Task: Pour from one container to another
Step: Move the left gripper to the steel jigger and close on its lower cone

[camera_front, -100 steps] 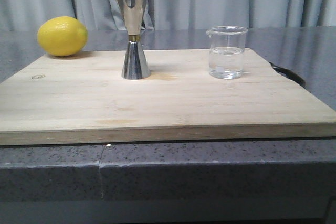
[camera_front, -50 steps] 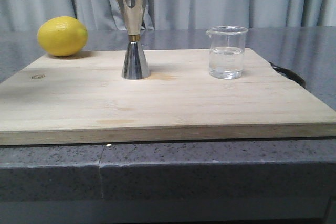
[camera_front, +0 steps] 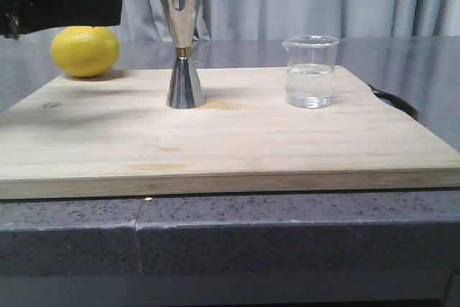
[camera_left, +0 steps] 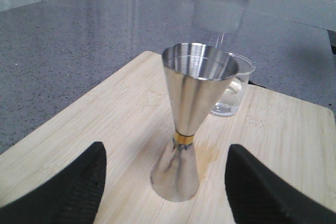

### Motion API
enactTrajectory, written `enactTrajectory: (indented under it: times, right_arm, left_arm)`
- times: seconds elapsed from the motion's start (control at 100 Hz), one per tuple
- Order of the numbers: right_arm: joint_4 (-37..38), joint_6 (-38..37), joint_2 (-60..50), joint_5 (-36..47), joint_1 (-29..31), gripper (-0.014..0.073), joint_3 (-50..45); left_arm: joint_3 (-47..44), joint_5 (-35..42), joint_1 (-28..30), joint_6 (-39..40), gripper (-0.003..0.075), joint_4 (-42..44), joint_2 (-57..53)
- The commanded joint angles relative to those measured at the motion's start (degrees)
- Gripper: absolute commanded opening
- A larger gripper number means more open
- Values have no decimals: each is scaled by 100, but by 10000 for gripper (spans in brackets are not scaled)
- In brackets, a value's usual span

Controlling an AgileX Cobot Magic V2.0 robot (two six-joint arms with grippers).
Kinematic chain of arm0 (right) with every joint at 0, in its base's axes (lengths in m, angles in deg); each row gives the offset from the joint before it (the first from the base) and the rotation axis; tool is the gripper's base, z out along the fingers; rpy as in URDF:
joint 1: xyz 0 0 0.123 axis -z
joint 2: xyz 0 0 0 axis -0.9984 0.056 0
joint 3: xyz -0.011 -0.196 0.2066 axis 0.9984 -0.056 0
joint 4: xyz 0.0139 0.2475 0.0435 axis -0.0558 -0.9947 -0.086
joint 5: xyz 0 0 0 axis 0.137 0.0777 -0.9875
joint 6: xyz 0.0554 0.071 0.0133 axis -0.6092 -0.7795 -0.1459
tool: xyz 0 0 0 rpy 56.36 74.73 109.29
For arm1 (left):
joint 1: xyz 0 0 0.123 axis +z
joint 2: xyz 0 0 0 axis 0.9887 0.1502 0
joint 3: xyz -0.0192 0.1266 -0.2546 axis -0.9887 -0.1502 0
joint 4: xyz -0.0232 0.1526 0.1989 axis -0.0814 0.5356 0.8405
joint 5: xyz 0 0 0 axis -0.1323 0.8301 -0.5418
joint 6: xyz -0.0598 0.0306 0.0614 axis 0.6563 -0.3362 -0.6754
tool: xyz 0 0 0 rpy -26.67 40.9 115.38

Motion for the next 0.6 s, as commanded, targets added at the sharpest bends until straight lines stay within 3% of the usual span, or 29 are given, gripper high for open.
enactTrajectory:
  times: [0.0, 0.22, 0.59]
  right_arm:
    - [56, 47, 24, 445, 40, 637, 190]
    - [56, 47, 24, 480, 40, 637, 190]
    - [56, 47, 24, 505, 40, 637, 190]
  left_arm:
    - [116, -581, -135, -257, 442, -606, -68]
    - [152, -569, -650, -738, 442, -1085, 213]
    - [881, -528, -1252, -750, 442, -1085, 727]
